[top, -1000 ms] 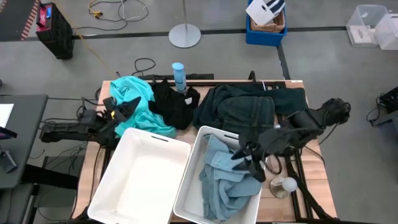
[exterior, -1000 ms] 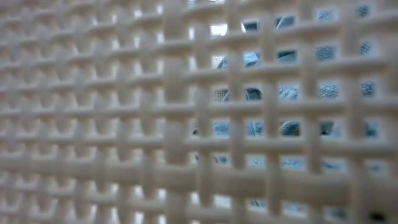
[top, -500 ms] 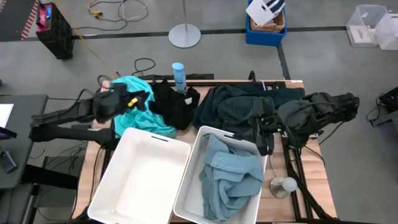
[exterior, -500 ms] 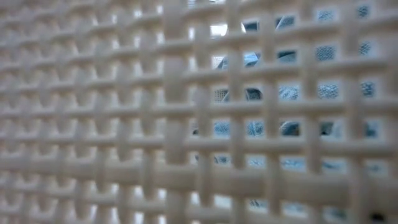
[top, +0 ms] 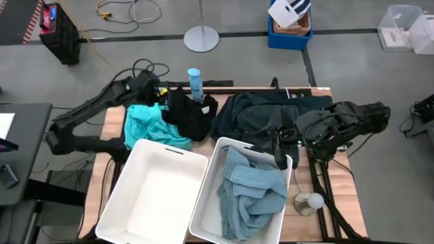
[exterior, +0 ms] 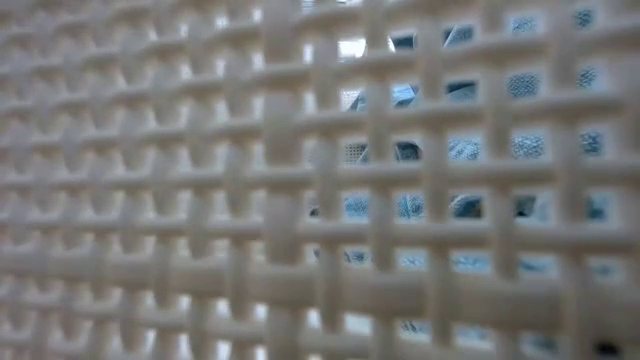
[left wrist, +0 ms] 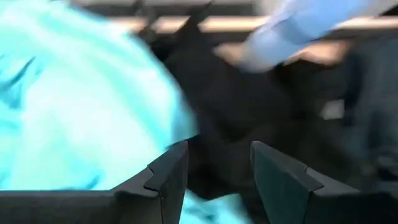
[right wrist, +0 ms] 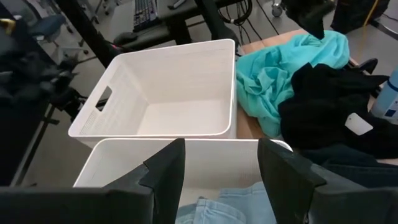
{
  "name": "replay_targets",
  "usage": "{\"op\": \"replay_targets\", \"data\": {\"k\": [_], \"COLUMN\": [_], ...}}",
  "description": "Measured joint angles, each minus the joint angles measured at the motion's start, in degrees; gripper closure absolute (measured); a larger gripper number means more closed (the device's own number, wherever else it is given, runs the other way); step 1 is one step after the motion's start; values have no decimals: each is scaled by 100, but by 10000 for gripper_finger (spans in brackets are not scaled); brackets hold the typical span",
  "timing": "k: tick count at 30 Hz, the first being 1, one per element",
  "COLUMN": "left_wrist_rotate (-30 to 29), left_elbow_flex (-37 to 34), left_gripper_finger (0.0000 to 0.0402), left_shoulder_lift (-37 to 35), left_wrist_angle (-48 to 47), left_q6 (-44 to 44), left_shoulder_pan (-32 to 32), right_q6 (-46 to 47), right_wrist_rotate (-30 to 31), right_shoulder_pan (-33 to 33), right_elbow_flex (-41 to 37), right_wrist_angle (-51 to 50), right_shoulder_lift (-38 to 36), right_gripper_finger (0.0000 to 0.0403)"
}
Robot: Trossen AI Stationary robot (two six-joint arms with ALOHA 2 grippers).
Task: Sort clothes
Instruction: Put the light blue shorts into the right white bin
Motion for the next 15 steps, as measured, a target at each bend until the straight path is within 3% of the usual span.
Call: {"op": "replay_targets", "data": {"k": [9,15], "left_wrist_rotate": [230,874], "left_elbow_flex": [337,336], "left_gripper_finger": [187,171], "left_shoulder_lift": [1062,1627], "left_wrist_angle": [-1062,-1218], "left_q6": [-116,-111], "left_shoulder_pan": [831,1127], "right_q6": [-41,-154], "right_wrist_rotate": [0,0], "right_shoulder_pan": [35,35], "right_elbow_flex": [0,-2], "right_wrist_angle": [-20,-20], "right_shoulder_lift": [4,4], "right_gripper_finger": [184,184]}}
